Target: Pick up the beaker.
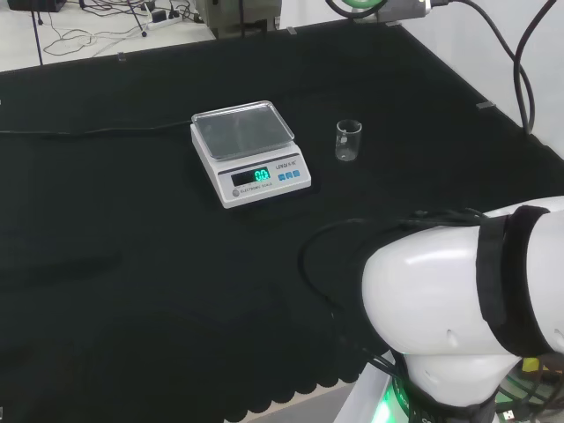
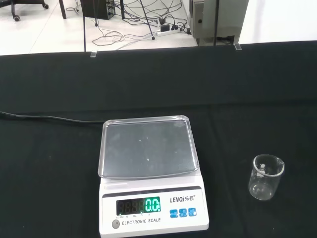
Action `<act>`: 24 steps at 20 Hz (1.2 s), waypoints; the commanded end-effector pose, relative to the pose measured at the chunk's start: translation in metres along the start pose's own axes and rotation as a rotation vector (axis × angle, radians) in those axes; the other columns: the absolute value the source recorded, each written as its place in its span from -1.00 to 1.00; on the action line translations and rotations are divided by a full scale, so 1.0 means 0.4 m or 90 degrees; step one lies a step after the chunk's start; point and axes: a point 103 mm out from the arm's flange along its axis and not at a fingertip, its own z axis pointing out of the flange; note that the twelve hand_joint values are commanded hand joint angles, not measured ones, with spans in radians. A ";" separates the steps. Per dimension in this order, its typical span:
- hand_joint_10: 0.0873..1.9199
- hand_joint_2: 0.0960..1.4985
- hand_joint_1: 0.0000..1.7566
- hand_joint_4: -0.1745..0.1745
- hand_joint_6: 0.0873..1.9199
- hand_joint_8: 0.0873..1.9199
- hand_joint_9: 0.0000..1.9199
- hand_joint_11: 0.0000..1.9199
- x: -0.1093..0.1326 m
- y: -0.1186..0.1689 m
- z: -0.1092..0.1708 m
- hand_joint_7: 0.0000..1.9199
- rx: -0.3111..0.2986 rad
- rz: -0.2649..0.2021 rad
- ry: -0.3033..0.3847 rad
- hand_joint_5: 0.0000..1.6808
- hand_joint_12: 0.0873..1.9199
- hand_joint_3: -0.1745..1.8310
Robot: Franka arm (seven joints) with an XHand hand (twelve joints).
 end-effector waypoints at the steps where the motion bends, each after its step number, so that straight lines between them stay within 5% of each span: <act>1: -0.25 0.17 -0.30 -0.07 -0.83 -0.34 -0.47 -0.91 -0.007 0.009 0.002 -0.62 -0.001 -0.005 -0.001 -0.36 0.49 -0.66; 7: -0.28 0.05 -0.28 -0.05 -0.54 -0.34 -0.44 -0.94 -0.054 0.079 0.035 -0.60 0.021 -0.018 0.011 -0.44 0.49 -0.47; 24: -0.28 0.02 -0.28 -0.06 -0.50 -0.34 -0.43 -0.94 -0.202 0.234 0.222 -0.59 0.106 0.008 0.041 -0.44 0.49 -0.42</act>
